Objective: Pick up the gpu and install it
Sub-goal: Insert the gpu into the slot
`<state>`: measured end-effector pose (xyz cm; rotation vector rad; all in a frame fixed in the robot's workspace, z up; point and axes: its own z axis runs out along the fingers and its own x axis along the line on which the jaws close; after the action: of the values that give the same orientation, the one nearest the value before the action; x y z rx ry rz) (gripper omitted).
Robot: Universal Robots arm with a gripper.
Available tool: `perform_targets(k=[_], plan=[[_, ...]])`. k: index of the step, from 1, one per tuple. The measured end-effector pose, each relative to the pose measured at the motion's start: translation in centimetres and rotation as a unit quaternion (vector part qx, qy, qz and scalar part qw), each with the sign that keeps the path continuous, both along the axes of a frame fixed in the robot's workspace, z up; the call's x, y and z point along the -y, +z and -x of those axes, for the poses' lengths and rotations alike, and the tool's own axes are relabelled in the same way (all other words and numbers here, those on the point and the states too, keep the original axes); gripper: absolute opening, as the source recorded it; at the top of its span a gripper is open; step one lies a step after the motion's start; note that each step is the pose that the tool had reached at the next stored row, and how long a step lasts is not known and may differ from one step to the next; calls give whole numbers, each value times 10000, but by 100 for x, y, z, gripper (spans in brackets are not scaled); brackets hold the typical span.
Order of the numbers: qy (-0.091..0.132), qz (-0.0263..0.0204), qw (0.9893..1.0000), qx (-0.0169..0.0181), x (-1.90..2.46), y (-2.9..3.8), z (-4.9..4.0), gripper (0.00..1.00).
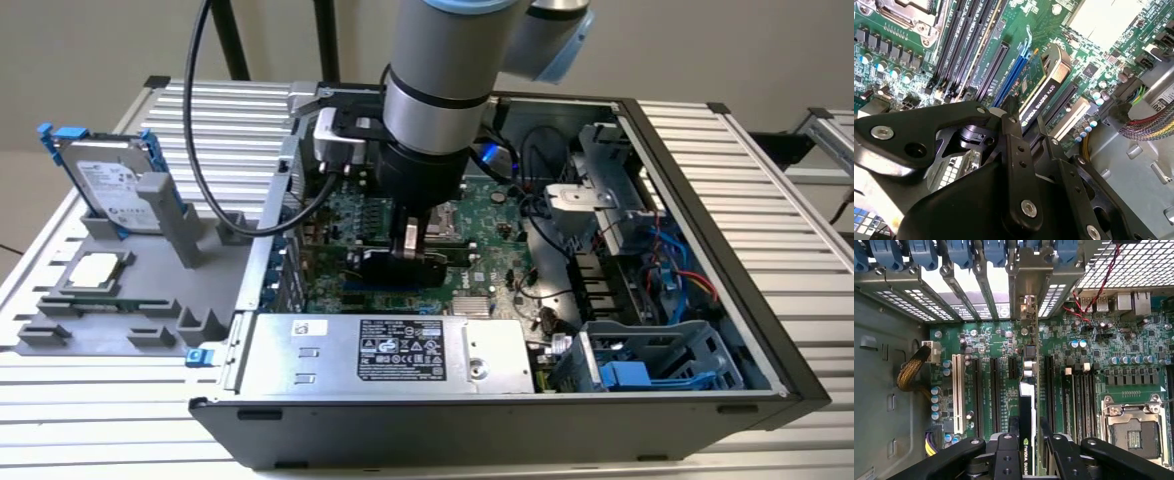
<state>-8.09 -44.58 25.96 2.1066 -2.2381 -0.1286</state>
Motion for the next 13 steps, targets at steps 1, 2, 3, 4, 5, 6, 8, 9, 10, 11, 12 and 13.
perform_targets(k=[1,2,3,4,5,6,8,9,10,11,12,13], plan=[[0,0,10000,0,0,0,0,0],[0,0,10000,0,0,0,1,0],[0,0,10000,0,0,0,1,0],[0,-1,10000,0,0,2,0,0],[0,1,10000,-1,0,9,1,0],[0,1,10000,0,-1,17,1,0],[0,0,10000,2,-4,21,1,0],[-1,0,10000,4,-10,21,3,0],[0,0,10000,6,-14,21,2,0],[1,1,10000,9,-18,18,3,0],[2,0,10000,13,-22,13,4,0],[4,0,10000,15,-23,10,5,0]])
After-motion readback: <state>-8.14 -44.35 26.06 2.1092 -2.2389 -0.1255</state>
